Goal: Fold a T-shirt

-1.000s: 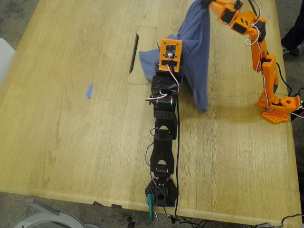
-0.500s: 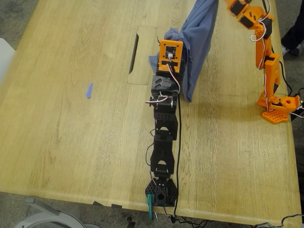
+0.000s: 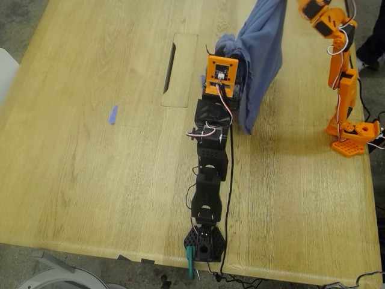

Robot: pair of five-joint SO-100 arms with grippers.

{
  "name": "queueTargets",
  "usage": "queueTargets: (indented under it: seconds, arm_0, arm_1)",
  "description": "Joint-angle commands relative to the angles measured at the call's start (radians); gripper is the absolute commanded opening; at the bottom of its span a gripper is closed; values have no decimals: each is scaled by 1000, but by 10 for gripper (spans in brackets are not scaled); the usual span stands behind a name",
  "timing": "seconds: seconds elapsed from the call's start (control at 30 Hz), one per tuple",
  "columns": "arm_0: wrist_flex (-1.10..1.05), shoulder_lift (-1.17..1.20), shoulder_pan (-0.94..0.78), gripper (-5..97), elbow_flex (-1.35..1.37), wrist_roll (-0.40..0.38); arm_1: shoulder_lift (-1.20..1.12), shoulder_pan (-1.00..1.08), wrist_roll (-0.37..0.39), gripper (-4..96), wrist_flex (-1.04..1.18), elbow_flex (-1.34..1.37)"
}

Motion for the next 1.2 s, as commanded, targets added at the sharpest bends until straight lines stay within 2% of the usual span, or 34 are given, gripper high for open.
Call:
queueTargets:
  seconds: [0.0,0.47,0.8,1.0,1.17]
  arm_0:
    - [-112,206,26,-2,-28,-3]
    - [-124,284,78,-2,-43,8]
    - [-258,278,184,-2,-46,28]
    - [-233,278,417,-2,-8,31]
    - [-230,261,558,-2,35,14]
  arm_1:
    - [78,-3,-9,10,-55,-18]
    - [288,26,-21,10,-166,114]
    - [391,41,-49,10,-347,222]
    - [494,118,-54,13,-330,284]
    - [756,213,-25,21,-334,588]
